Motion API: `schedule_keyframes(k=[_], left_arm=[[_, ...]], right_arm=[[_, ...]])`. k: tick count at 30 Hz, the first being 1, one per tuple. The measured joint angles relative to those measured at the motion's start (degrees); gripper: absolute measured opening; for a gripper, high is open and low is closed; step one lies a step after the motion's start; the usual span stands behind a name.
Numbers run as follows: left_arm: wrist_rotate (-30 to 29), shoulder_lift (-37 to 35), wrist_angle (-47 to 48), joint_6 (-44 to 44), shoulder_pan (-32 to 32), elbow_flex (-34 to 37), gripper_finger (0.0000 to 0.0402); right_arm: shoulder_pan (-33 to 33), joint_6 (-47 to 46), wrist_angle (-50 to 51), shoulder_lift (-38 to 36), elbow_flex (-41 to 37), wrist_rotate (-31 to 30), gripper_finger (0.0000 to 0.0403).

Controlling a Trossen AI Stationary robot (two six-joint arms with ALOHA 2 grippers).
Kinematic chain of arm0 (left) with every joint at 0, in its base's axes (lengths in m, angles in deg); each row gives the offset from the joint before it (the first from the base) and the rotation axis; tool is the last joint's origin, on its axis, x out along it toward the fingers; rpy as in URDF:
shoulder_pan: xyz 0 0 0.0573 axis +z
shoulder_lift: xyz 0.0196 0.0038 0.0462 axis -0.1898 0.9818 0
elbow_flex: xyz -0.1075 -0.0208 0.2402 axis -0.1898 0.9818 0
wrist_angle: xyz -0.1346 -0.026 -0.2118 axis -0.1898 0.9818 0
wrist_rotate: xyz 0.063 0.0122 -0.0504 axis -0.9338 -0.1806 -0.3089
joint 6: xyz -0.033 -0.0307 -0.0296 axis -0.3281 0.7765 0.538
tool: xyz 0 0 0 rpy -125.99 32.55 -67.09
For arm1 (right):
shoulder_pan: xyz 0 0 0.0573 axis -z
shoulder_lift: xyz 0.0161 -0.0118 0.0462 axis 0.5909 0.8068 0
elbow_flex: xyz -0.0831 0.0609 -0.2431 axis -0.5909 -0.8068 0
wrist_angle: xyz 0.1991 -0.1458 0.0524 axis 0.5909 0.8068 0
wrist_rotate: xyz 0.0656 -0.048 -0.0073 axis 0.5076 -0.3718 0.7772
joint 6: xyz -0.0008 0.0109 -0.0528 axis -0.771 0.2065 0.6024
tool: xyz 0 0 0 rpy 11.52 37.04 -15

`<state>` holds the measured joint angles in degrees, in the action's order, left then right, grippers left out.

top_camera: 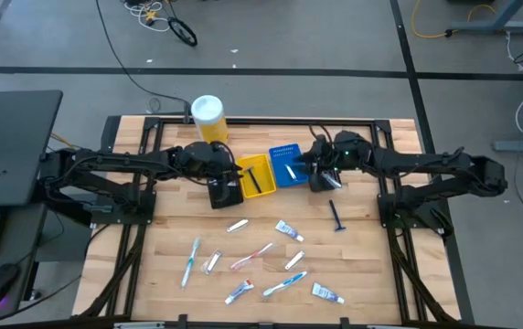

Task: Pick & Place Travel size toiletries
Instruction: Put the white toothpaste into the left black basket

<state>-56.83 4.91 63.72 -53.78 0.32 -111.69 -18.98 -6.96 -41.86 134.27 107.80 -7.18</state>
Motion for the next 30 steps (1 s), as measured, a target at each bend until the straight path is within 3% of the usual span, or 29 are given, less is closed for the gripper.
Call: schedule_keyframes(k=[3, 9, 20, 30], left_arm=[[0.8, 0.0, 0.0, 2.2, 0.0, 0.0, 0.0124], [9.7, 0.0, -0.1, 5.5, -1.1, 0.3, 0.0124], [9.7, 0.0, 0.2, 5.7, -4.4, 0.3, 0.0124], [9.7, 0.0, 0.2, 6.6, -5.6, 0.3, 0.0124]], right_arm=[[-1.3, -1.2, 2.3, 0.5, -0.1, 0.0, 0.0135], [-6.7, -1.3, -0.1, 5.1, -0.1, 6.5, 0.0143], [-13.3, -0.8, -7.6, 13.8, -0.1, 5.4, 0.0213], [-21.3, -3.6, -1.2, 13.8, -0.1, 5.2, 0.0218]])
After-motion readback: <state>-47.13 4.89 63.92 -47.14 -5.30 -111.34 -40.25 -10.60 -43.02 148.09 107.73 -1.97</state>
